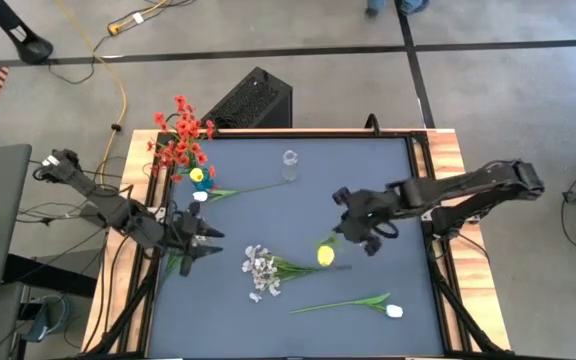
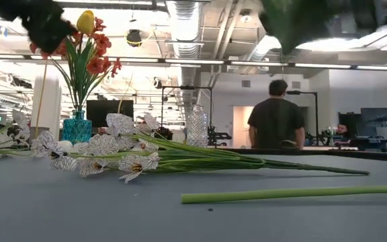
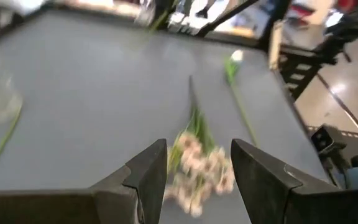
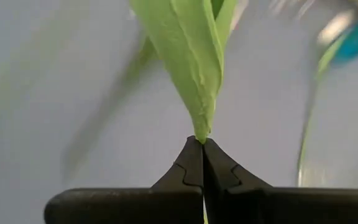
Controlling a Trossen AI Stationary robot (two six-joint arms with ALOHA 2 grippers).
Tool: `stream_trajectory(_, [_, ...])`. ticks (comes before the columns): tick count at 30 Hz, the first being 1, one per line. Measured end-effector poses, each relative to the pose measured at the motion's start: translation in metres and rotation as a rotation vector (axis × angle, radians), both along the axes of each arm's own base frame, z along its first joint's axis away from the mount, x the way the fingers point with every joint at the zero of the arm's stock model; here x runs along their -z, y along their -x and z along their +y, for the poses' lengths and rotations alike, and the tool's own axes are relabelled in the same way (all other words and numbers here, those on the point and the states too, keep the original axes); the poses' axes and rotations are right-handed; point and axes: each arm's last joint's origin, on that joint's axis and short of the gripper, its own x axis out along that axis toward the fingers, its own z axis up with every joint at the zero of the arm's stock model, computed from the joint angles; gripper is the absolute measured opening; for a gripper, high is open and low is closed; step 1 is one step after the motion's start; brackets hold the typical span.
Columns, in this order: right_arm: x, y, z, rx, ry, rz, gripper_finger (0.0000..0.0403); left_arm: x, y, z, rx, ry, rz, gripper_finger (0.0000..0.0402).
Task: Sort flowers into vase by color
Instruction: Put the yellow tulip into the blue vase
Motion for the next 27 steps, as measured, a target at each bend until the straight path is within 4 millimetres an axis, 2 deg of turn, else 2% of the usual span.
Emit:
stream_trajectory(4, [-0.031, -0.016, 0.003, 0.126, -0.282, -0.317, 0.0016, -0.002, -0.017, -0.012, 0.05, -0.08, -0.079, 0.0167])
stream_trajectory(8, [-0.041, -0.035, 0.008, 0.138, -0.502, -0.467, 0.0016, 0.0, -0.031, -0.021, 0.071, -0.127, -0.127, 0.0167])
stream_trajectory(14, [-0.023, -0.071, 0.018, 0.128, -0.732, -0.499, 0.0016, 0.004, -0.049, -0.032, 0.059, -0.124, -0.198, 0.0167])
stream_trajectory(19, [-0.002, -0.099, 0.026, 0.121, -0.749, -0.519, 0.0016, 0.011, -0.062, -0.036, 0.054, -0.103, -0.214, 0.0167])
stream_trajectory(27, [0.006, -0.14, 0.041, 0.094, -0.735, -0.514, 0.0016, 0.019, -0.075, -0.036, 0.058, -0.093, -0.222, 0.0167])
